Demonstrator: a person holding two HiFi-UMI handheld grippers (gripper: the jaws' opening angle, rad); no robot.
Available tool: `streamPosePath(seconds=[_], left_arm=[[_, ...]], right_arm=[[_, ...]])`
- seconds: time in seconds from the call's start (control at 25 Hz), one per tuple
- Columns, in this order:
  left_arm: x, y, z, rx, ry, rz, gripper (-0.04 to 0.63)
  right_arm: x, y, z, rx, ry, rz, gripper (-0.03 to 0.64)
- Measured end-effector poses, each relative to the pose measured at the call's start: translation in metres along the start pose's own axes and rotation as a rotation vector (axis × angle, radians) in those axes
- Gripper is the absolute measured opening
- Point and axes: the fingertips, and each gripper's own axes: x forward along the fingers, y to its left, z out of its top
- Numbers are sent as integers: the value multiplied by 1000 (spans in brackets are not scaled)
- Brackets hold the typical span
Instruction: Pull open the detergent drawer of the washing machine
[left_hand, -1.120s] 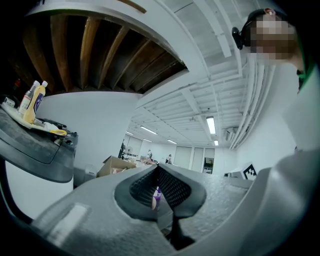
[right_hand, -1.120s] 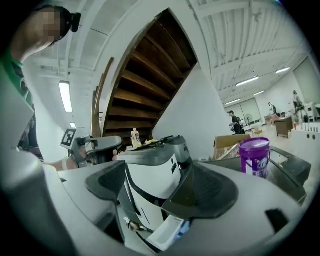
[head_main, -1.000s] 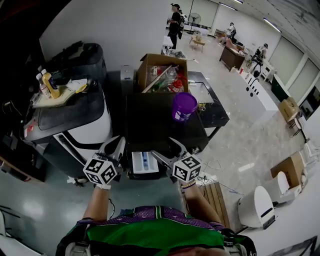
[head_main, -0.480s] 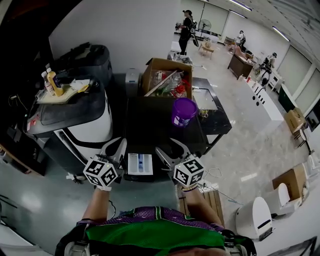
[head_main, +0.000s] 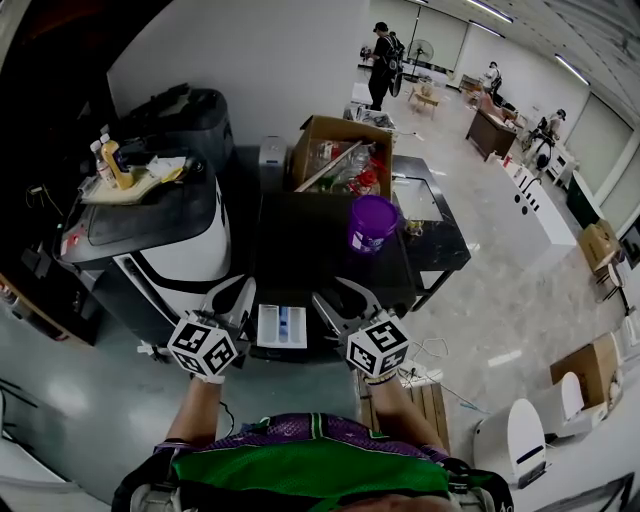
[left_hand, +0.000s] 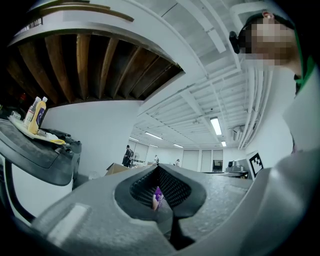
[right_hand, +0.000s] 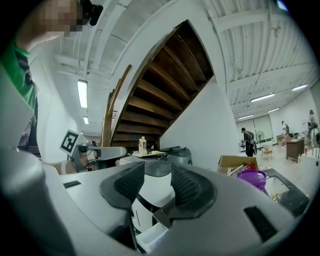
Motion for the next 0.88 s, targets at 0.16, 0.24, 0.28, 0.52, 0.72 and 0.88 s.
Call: streamPosePath(seconds=[0.16,0.24,0.28,0.52,0.72,0.88], left_arm=[[-2,0,0,0,-3,13,17],[-2,0,0,4,-2,17,17],[-2,1,0,6,-2,18,17],[3,3,0,12,-2,17,17],[13,3,2,16,-15,1,17],[18,5,-1,18,-14,-13,17]], right_arm=[[0,1,-1,3,2,8,142],[1,2,-3,3,6,14,135],[2,2,-3,1,7,16,124],[6,-3,6,-10,-15,10,63],[9,-13,12,-19,-36,-12,30],[9,-21,12,-17,-49,-40,3]])
